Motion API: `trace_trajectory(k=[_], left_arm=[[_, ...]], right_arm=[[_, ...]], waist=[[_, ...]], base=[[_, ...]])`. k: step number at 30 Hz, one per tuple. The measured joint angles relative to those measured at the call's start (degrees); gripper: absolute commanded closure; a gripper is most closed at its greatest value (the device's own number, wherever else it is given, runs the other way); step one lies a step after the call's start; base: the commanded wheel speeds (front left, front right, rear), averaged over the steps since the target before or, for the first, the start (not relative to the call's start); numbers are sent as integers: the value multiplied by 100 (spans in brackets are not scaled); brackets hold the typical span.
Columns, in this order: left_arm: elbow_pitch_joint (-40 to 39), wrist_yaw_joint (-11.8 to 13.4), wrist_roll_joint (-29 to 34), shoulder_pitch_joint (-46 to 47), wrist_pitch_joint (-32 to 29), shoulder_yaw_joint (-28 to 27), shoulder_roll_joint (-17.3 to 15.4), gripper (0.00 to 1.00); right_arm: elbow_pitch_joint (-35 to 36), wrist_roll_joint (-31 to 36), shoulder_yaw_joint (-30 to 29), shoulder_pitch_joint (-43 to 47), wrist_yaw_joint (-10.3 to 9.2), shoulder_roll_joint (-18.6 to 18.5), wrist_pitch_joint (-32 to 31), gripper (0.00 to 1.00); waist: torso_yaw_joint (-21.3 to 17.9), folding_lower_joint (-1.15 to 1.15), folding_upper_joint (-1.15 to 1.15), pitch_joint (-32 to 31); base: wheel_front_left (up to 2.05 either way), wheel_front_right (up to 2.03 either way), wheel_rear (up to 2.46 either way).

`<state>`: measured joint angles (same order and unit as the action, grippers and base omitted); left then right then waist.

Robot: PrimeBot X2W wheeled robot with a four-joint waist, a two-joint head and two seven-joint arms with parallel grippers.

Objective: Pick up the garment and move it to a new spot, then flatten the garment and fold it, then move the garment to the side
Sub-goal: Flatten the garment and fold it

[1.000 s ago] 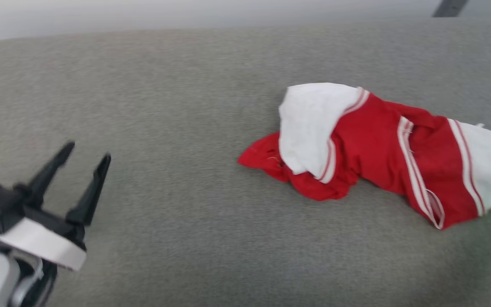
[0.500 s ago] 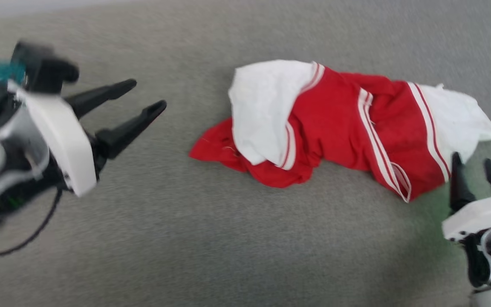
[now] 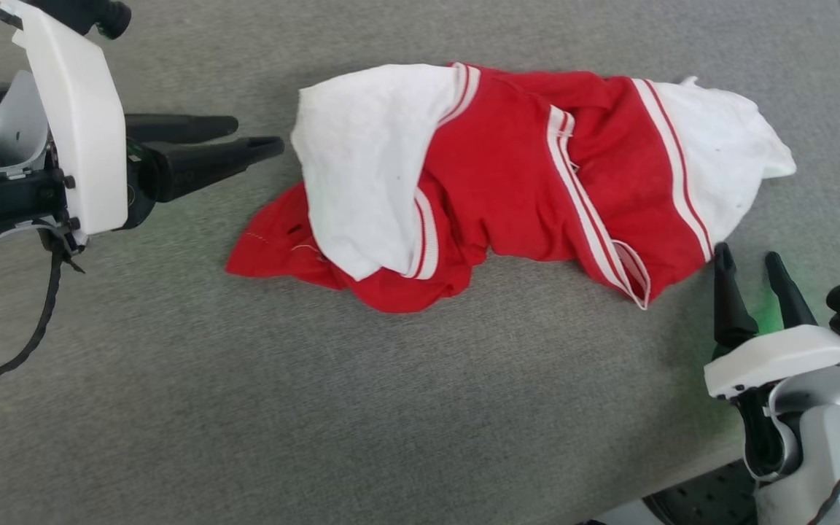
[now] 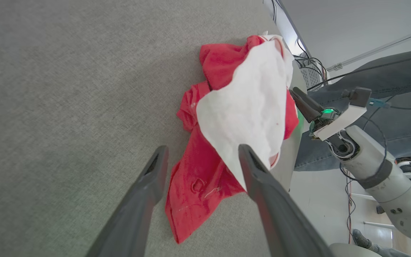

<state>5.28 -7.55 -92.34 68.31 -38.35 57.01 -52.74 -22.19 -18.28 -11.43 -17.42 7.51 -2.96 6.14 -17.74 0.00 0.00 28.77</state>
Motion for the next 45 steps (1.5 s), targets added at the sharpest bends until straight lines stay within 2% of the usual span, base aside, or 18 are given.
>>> trace_trajectory(k=[11,19,21,22,23,24,36,45], left_arm=[[-141,0,-458,-71,-301,-191,281,0],[-154,0,-226,-82,-266,-242,475,0],[-108,0,32,-77,-198,-230,514,0],[-92,0,90,-78,-181,-216,514,23],[-87,0,78,-82,-146,-225,533,75],[-94,0,52,-83,-144,-242,556,100],[-271,0,-41,-160,-33,-554,582,100],[-260,0,-198,-680,274,-1105,32,100]], right_arm=[[-344,-108,253,-262,0,0,246,0],[-376,-185,410,-433,0,-5,320,0],[-380,-202,465,-448,0,-14,358,0],[-390,-205,486,-455,0,-18,375,0],[-400,-226,505,-460,-1,-22,381,0],[-409,-235,514,-463,-1,-24,388,0],[-292,0,274,-446,-2,-23,292,0],[352,495,-177,-289,-1,4,-235,0]], waist=[[-256,0,0,166],[-355,0,0,357],[-381,0,0,416],[-390,0,0,425],[-394,0,0,429],[-394,0,0,429],[-106,0,0,276],[469,0,0,-151]], base=[[0,0,0],[0,0,0],[0,0,0],[0,0,0],[0,0,0],[0,0,0],[0,0,0],[0,0,0]])
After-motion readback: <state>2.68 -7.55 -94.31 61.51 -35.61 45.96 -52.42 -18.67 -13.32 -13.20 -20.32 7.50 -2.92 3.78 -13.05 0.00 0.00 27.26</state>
